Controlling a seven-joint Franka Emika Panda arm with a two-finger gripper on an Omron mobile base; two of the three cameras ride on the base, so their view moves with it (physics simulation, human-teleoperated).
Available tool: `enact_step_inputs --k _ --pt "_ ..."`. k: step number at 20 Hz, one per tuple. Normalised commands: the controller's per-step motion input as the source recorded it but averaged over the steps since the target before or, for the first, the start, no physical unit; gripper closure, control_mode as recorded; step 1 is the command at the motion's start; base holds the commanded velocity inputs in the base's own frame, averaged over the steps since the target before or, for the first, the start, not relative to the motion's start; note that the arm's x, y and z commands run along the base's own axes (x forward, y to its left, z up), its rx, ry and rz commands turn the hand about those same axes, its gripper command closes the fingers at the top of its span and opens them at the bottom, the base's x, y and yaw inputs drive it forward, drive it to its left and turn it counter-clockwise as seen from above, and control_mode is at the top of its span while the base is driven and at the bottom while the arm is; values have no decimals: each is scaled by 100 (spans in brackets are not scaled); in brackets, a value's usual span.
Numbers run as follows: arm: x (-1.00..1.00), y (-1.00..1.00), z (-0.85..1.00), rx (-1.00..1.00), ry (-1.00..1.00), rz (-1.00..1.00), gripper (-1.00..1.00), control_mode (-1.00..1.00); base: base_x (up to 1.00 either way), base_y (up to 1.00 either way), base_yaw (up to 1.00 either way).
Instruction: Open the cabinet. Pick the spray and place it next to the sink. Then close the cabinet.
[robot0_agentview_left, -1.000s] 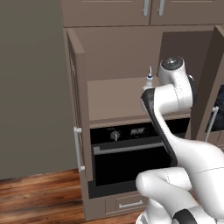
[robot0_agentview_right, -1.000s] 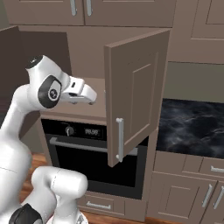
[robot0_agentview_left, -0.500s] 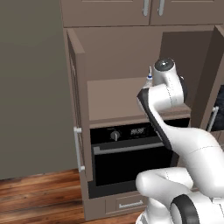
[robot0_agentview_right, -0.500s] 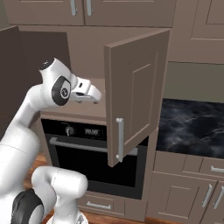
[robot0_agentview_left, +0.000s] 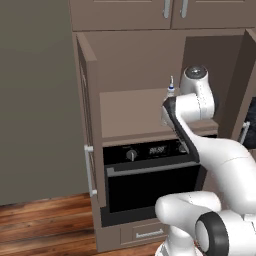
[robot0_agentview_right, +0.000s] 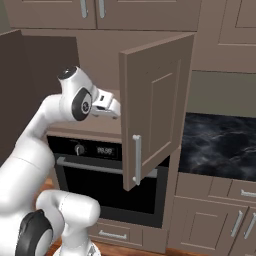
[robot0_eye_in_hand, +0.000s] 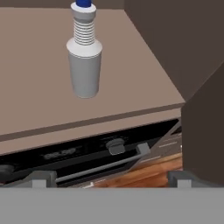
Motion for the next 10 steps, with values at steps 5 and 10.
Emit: enact_step_inputs --k 5,10 --pt "3 -15 0 20 0 4 -100 -100 0 0 0" --pt "1 -3 0 18 0 6 -100 -100 0 0 0"
